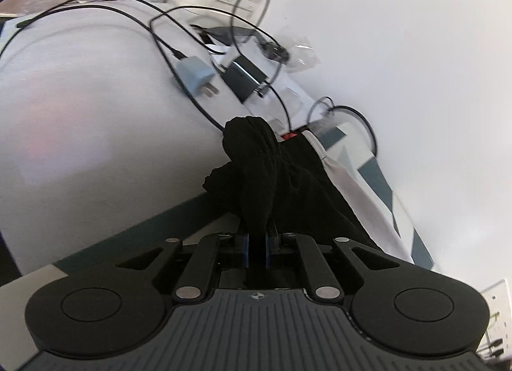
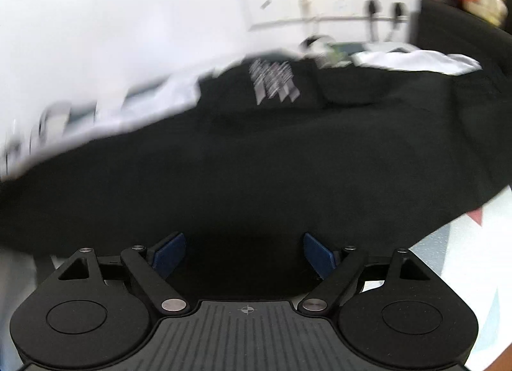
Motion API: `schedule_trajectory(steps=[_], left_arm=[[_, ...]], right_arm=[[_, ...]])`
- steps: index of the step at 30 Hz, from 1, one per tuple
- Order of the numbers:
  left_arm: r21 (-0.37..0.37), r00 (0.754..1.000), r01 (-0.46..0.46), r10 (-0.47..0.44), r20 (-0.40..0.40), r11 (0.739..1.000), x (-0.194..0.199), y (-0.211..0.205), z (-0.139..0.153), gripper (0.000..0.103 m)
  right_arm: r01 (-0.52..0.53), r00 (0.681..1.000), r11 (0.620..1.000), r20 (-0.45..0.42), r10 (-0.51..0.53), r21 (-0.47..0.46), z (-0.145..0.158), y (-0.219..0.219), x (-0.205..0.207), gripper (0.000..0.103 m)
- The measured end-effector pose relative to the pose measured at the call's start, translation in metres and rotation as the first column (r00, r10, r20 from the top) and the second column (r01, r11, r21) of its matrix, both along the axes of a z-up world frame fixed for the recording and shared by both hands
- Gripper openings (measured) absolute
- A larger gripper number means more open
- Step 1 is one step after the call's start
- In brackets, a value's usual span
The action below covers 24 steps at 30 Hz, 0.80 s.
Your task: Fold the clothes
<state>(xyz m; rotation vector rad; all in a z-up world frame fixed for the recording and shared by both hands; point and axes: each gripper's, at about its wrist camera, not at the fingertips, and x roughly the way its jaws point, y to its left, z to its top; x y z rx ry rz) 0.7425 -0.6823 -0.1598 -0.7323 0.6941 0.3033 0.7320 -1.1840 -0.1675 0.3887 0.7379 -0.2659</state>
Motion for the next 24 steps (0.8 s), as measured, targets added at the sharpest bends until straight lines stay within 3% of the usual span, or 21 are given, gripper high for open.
schedule_trajectory(steps=[3, 8, 11, 14, 17, 20, 24], left_arm=[[0.004, 1.000, -0.017, 0.017, 0.000, 1.000, 0.000, 0.003, 0.002, 0.009], [0.027, 1.000, -0.011, 0.011, 0.008, 1.000, -0.003, -0.001, 0.007, 0.009], [0.047, 1.000, 0.008, -0.009, 0.024, 0.999, -0.008, -0.007, 0.014, 0.009], [0.070, 0.997, 0.034, -0.038, 0.062, 0.997, -0.015, -0.015, 0.026, 0.009], [0.107, 0.990, 0.067, -0.080, 0.119, 0.992, -0.023, -0.032, 0.046, 0.007], [0.143, 0.968, 0.108, -0.136, 0.210, 0.984, -0.028, -0.058, 0.074, 0.006], [0.256, 0.899, 0.206, -0.285, 0.331, 0.945, -0.029, -0.117, 0.113, 0.005]], right_arm=[[0.044, 0.997, 0.999, 0.068, -0.042, -0.031, 0.014, -0.003, 0.004, 0.093], [-0.033, 0.999, 0.990, -0.025, 0.029, -0.140, -0.002, 0.010, 0.031, 0.095], [-0.105, 0.988, 0.977, -0.133, 0.081, -0.186, -0.023, 0.018, 0.043, 0.098], [-0.137, 0.987, 0.963, -0.114, 0.113, -0.234, -0.031, 0.023, 0.041, 0.102], [-0.146, 0.984, 0.971, -0.126, 0.123, -0.189, -0.028, 0.012, 0.044, 0.102], [-0.130, 0.986, 0.986, -0.119, 0.117, -0.105, -0.016, -0.003, 0.048, 0.102], [-0.082, 0.996, 0.996, -0.039, 0.081, -0.026, 0.009, -0.045, 0.039, 0.102]])
